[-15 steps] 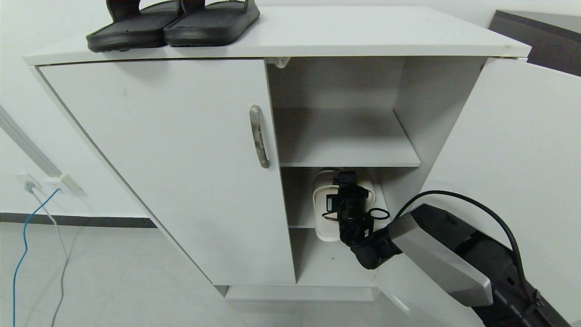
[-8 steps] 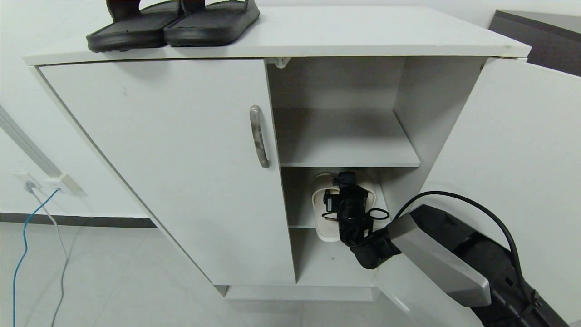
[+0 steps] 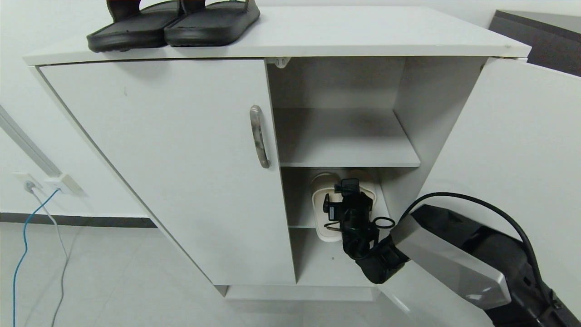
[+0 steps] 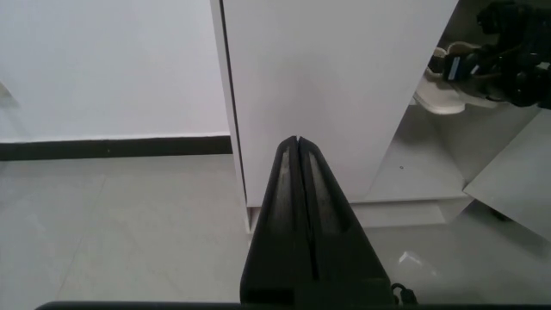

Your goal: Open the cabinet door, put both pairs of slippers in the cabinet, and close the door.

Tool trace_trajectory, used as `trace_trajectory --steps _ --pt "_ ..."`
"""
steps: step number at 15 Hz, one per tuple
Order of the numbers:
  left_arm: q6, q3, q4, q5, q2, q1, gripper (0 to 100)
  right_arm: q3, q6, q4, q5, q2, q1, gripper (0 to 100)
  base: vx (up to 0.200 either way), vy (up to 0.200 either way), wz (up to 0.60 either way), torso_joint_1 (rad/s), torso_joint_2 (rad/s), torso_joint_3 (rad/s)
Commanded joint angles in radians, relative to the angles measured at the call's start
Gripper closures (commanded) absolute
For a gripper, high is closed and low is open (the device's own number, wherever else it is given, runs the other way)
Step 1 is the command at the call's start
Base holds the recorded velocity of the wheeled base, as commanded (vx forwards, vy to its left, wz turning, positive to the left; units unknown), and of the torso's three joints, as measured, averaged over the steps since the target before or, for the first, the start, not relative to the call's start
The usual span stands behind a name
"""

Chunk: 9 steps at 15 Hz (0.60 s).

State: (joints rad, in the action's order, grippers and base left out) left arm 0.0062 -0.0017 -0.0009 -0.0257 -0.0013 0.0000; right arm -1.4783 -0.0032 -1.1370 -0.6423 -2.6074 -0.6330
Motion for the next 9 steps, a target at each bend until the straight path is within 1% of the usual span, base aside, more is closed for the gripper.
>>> trace_trajectory --steps 1,9 --pt "0.0 0.0 -0.001 0.0 0.001 0.0 100 0.147 -0.001 -0.073 -0.008 0.107 -0.028 0 0.0 0.0 0.0 0.0 0.0 0.0" --pt "0.0 0.0 0.001 0.0 0.001 0.002 100 0.656 0.005 -0.253 -0.037 0.377 -0.149 0 0.0 0.0 0.0 0.0 0.0 0.0"
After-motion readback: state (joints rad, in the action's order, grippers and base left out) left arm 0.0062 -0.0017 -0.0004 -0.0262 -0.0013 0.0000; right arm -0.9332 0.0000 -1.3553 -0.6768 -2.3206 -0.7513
